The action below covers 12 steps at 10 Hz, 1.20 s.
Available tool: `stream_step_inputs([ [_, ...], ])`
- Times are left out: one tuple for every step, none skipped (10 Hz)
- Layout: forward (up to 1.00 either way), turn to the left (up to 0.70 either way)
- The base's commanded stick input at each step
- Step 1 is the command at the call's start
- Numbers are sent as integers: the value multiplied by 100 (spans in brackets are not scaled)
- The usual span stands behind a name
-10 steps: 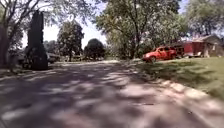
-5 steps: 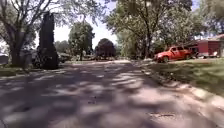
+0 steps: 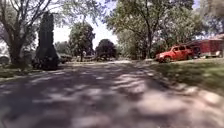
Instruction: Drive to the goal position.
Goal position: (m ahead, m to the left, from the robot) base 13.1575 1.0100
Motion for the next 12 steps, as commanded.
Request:
stream_step_inputs([
  [50, 0],
  [50, 0],
  [50, 0],
  [50, 0],
  [50, 0],
  [50, 0],
  [50, 0],
  [50, 0],
  [50, 0],
  [50, 0],
  [50, 0],
  [50, 0],
])
